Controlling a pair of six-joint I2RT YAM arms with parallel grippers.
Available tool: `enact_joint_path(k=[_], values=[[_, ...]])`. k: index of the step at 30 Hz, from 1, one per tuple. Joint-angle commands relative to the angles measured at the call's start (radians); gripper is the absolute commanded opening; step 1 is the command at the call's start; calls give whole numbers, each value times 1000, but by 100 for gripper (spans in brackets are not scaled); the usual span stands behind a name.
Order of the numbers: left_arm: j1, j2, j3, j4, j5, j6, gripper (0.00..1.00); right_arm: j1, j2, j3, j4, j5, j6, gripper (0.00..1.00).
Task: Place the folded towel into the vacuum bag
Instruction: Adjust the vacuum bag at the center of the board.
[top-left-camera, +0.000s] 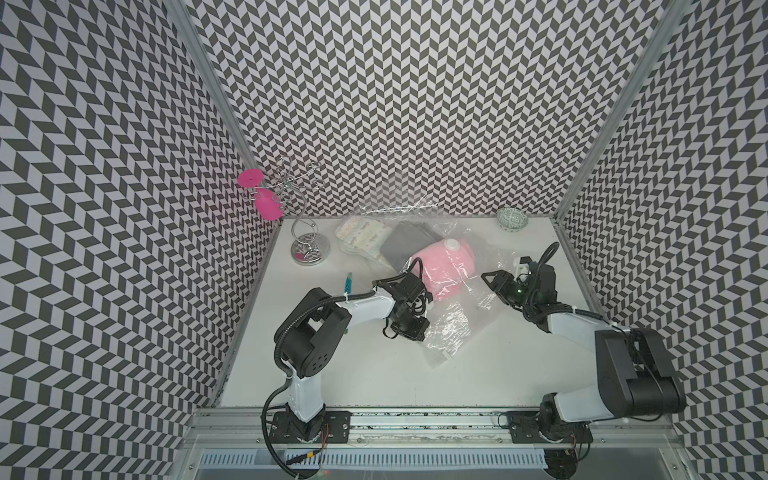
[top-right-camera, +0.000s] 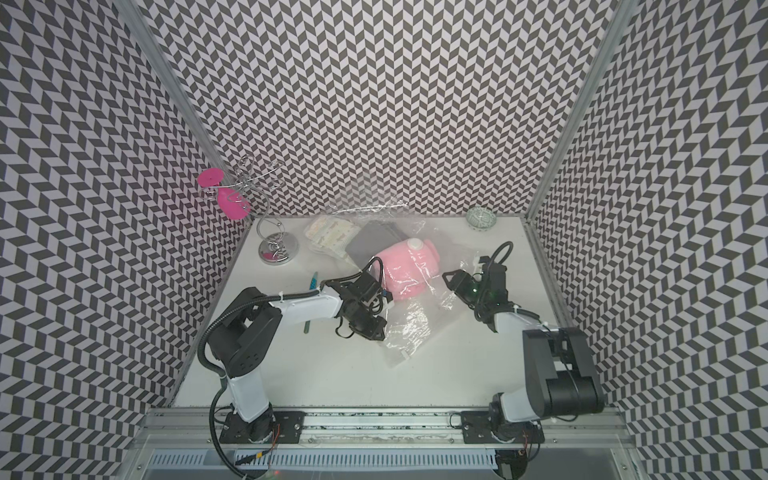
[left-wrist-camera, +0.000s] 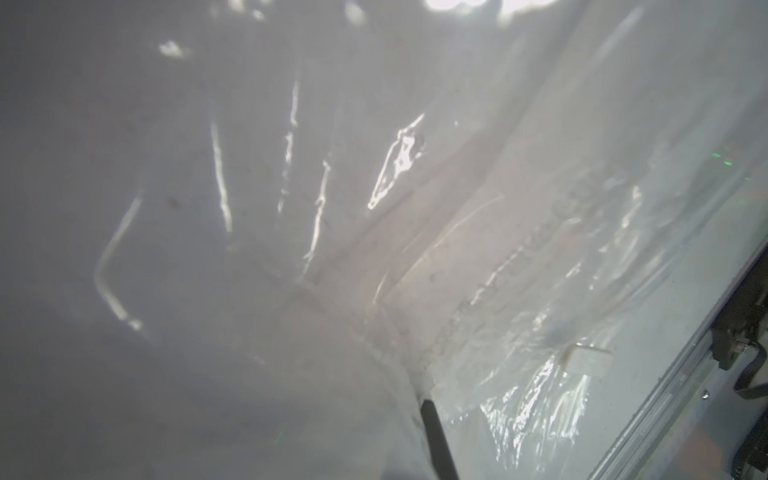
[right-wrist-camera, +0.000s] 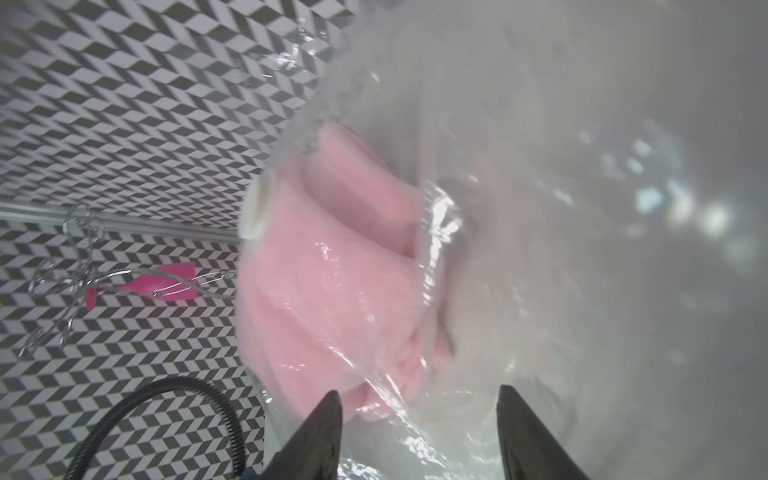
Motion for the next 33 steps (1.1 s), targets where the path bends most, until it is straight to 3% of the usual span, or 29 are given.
enact_joint_path(k=[1,7,17,19,21,23,25,29,31,33], values=[[1,-26,6,-50,-42,19,0,-25,33,-39,60,88,103,61],[22,-63,-80,-32,-62,7,0,-37,12,-62,7,171,72,64],[34,-45,-66,14,-16,6,0,-7,-1,-85,116,-15,-43,58],[37,-47,-61,14,-14,6,0,0,33,-81,145,-37,-54,51],[45,-57,-60,19,-7,4,0,0,62,-87,196,-69,-37,34],[68,-70,-58,37,8,-4,0,3,70,-98,297,-131,-3,13],[112,-84,-44,72,40,-18,0,11,83,-81,405,-205,60,2],[236,-60,46,137,106,-79,0,33,90,-16,801,-351,299,0],[279,-51,94,156,113,-99,0,31,57,-32,1068,-365,460,0],[293,-60,101,172,75,-102,0,15,16,-72,1200,-375,528,0]])
